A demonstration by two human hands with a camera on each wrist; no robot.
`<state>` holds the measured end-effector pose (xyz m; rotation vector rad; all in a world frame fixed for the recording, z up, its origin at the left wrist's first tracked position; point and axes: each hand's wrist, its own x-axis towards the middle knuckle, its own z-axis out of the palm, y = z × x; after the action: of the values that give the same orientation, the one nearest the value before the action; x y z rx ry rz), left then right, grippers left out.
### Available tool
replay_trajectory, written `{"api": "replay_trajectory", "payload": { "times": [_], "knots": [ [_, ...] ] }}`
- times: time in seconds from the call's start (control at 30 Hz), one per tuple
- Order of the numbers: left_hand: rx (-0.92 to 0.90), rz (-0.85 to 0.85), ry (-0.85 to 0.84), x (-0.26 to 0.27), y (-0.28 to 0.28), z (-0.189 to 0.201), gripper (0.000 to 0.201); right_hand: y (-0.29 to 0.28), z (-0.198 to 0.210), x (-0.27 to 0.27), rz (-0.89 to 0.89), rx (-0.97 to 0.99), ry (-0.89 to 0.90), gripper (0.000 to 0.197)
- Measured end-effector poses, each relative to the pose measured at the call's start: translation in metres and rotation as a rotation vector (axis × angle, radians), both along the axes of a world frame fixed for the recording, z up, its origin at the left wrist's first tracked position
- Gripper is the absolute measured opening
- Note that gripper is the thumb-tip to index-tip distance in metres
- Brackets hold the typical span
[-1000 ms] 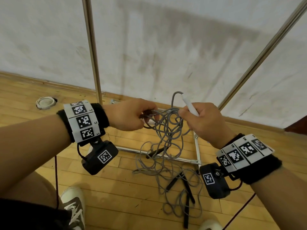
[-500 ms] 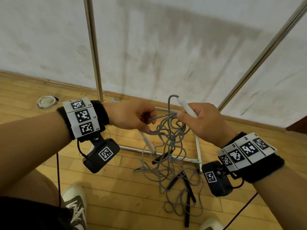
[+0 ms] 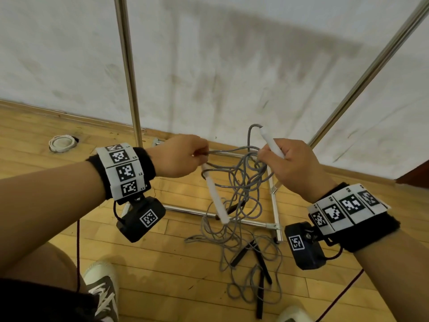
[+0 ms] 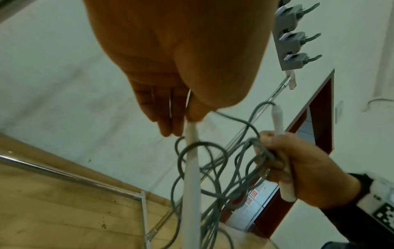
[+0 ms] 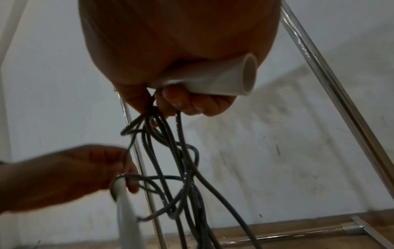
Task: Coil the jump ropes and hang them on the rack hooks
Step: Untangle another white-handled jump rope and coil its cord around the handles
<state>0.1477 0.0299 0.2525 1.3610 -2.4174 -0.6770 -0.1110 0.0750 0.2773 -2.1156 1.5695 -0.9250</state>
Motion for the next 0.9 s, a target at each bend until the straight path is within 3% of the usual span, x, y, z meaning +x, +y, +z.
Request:
{"api": "replay_trajectory", "payload": {
  "times": [0.17, 0.3, 0.37, 0.47, 0.63, 0.77, 0.9],
  "knots": [
    [0.046, 0.043, 0.396, 0.0, 0.0, 0.01, 0.009, 0.004, -0.018, 0.005, 0.082, 0.148, 0.26, 0.035],
    [0.142, -0.036, 0.52, -0.005, 0.005, 0.018, 0.012, 0.002, -0.026, 0.009, 0.084, 0.235, 0.306, 0.035],
    [0.145, -0.025, 0.454, -0.002, 0.002, 0.016, 0.014, 0.001, -0.025, 0.005, 0.087, 0.258, 0.286, 0.037],
    [-0.032, 0.03, 0.207, 0.01, -0.009, 0.011, 0.015, -0.001, -0.021, -0.003, 0.063, 0.302, 0.227, 0.037],
    [-0.179, 0.044, 0.043, 0.018, -0.019, -0.001, 0.014, 0.003, -0.011, 0.0, 0.114, 0.327, 0.127, 0.025],
    [-0.16, 0.072, 0.06, 0.009, -0.015, 0.001, 0.016, 0.006, -0.003, 0.013, 0.199, 0.236, 0.088, 0.022],
    [-0.08, -0.067, 0.187, -0.007, 0.011, 0.014, 0.013, 0.005, 0.001, 0.026, 0.189, 0.149, 0.07, 0.026]
  ]
}}
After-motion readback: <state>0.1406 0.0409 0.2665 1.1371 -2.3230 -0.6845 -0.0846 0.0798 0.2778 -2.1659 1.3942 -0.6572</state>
